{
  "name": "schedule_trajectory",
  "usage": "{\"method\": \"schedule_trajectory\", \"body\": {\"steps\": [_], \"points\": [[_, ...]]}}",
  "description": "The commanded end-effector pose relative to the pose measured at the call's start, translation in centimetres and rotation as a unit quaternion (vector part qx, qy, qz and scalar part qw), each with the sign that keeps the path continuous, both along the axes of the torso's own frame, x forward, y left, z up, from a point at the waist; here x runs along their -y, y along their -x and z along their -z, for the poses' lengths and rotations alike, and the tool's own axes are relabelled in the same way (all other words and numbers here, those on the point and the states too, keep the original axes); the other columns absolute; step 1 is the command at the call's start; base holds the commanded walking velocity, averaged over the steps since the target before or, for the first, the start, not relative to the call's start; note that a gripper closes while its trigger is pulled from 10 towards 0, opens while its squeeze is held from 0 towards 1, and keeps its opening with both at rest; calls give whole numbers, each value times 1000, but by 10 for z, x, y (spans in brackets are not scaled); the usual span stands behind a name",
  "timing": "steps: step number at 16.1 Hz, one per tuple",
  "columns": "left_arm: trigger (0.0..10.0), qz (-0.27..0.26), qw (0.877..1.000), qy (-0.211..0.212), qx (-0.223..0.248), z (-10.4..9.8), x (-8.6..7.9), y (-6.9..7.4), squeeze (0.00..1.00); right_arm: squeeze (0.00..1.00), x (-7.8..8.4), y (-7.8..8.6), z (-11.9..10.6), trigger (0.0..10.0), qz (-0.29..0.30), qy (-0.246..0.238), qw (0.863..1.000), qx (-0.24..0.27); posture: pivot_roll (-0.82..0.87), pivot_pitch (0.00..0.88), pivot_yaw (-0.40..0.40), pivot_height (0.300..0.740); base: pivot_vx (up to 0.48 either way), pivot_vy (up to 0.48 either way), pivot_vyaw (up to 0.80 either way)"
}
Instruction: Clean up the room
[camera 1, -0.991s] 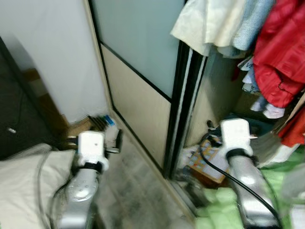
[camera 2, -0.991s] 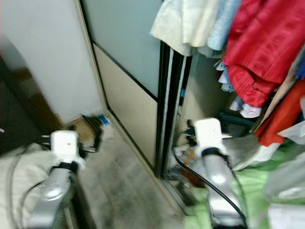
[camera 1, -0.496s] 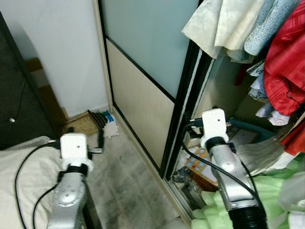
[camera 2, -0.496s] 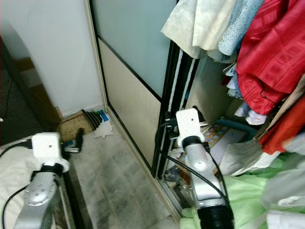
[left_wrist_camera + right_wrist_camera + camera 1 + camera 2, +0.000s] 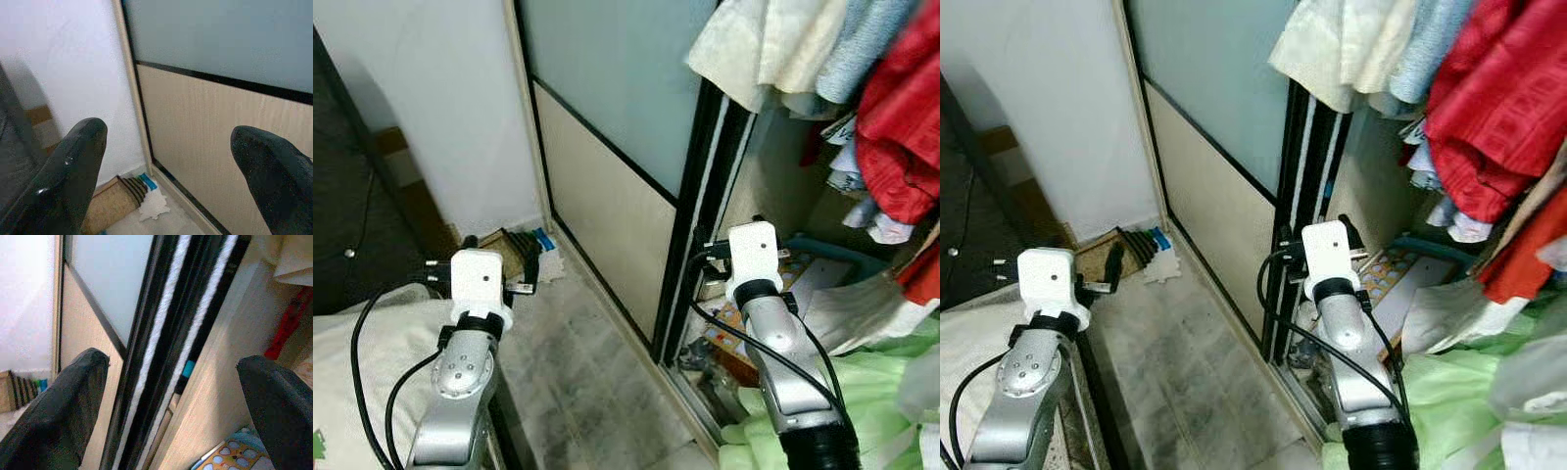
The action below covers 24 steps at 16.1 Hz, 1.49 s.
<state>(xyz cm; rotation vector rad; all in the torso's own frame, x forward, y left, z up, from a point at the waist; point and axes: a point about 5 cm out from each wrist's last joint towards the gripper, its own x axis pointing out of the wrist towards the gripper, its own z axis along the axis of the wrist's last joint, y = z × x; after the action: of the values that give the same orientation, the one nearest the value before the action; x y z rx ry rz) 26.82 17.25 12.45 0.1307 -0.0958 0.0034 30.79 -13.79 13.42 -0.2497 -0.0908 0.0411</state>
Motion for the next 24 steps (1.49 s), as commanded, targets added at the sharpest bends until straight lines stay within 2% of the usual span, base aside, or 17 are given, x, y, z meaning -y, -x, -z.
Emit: {"method": "schedule_trajectory", "body": {"steps": [1,3,5,11,16,22,23,24], "points": [[10000,6,1000,-3,-13,4,0,1,0,0,1,3,0,10000,2,0,1000,-1,-66,0,20,740,0,0,0],[10000,10,1000,2,-24,10,6,2,0,0,3,9,8,10000,2,4,1000,-14,-63,0,14,740,0,0,0],[10000,12,1000,8,-26,11,10,1,0,0,3,8,10,10000,1,4,1000,-19,-60,0,7,740,0,0,0],[10000,7,1000,6,-27,12,3,2,0,0,4,6,9,10000,-4,-2,1000,-23,-50,0,-2,740,0,-212,0],[10000,9,1000,9,-27,11,5,1,0,0,2,7,11,10000,-11,-4,1000,-28,-53,0,-1,740,0,-338,0],[10000,-7,999,27,-27,14,3,2,0,0,3,6,15,10000,-13,8,999,-46,-61,0,-7,740,0,0,0],[10000,-10,999,27,-25,14,4,1,0,0,-2,6,15,10000,-26,27,999,-38,-63,0,-8,740,0,0,0],[10000,-11,999,30,-24,14,5,1,0,0,-5,6,12,10000,-33,25,999,-24,-63,0,-8,740,0,0,0]]}}
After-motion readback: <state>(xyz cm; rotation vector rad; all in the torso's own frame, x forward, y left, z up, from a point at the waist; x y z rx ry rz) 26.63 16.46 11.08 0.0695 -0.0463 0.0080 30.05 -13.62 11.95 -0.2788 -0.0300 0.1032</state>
